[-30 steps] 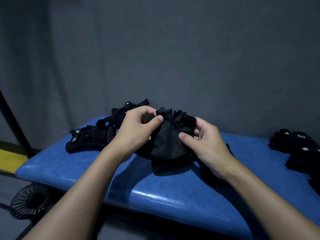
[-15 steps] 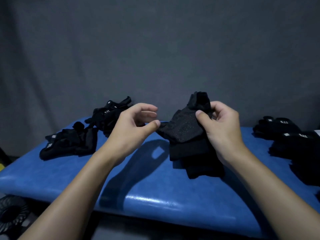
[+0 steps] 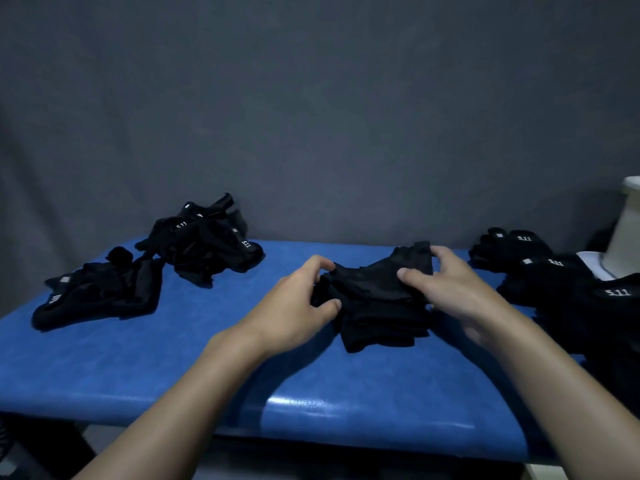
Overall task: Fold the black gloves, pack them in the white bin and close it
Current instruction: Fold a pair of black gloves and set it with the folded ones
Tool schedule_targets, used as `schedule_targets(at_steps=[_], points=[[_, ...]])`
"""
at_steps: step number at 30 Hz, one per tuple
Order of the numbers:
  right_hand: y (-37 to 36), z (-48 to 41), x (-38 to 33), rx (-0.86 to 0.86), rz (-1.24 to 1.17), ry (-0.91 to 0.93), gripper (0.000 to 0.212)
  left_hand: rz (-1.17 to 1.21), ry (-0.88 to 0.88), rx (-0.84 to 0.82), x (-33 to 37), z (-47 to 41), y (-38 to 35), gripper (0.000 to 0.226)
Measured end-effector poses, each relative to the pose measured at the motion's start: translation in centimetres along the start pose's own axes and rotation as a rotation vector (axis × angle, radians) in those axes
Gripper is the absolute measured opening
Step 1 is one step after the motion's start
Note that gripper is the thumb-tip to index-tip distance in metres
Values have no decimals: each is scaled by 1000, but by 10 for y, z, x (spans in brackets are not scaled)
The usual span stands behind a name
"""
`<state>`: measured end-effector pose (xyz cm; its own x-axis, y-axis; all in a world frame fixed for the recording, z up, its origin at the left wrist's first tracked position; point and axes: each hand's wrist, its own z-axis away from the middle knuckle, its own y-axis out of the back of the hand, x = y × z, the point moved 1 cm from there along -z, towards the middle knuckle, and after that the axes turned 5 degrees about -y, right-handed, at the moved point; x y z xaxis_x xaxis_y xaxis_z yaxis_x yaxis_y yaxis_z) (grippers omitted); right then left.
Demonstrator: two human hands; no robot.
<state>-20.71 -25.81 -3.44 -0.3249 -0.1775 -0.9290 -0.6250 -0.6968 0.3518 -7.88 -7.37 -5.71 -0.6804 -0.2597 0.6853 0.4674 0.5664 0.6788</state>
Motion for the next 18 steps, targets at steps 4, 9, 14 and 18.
schedule_targets(at_steps=[4, 9, 14, 18], points=[[2, -3, 11, -63, -43, 26, 74, 68, 49, 80, 1, -4, -6, 20], [3, -1, 11, 34, -111, 123, 71, 122, 109, 230, 5, -6, -14, 14], [8, -3, 19, 105, -29, 141, 50, 162, 161, 392, 7, -9, -4, 18], [18, 1, 18, 170, 496, 153, 32, -11, 253, 367, -3, -7, 15, 16]])
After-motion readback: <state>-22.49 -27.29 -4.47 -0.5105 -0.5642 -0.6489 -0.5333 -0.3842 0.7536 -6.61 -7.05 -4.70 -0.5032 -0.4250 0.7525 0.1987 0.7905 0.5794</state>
